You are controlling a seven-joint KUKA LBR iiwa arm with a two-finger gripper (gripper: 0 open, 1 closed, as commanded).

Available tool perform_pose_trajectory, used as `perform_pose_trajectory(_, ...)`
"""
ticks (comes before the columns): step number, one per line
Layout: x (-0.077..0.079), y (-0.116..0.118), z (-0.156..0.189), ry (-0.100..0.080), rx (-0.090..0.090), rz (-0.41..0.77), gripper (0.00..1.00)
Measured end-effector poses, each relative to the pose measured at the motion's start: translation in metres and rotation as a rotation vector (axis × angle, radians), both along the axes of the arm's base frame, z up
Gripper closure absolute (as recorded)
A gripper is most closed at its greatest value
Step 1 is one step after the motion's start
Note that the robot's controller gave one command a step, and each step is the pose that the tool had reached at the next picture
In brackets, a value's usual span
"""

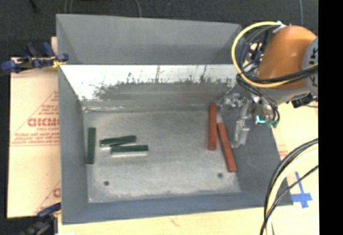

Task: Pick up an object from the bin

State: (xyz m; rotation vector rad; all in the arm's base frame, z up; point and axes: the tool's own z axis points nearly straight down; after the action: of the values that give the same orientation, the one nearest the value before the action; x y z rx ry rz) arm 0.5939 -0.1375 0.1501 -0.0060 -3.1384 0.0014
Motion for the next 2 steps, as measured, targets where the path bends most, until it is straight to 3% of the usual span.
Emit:
perform_pose_trajectory(1,0.002,0.0004,0.0049,-0.008,-0.001,0.003,0.0)
perform_pose_trajectory(2,0.0096,0.0057,0.0002,-0.01,-0.002,0.176,0.0)
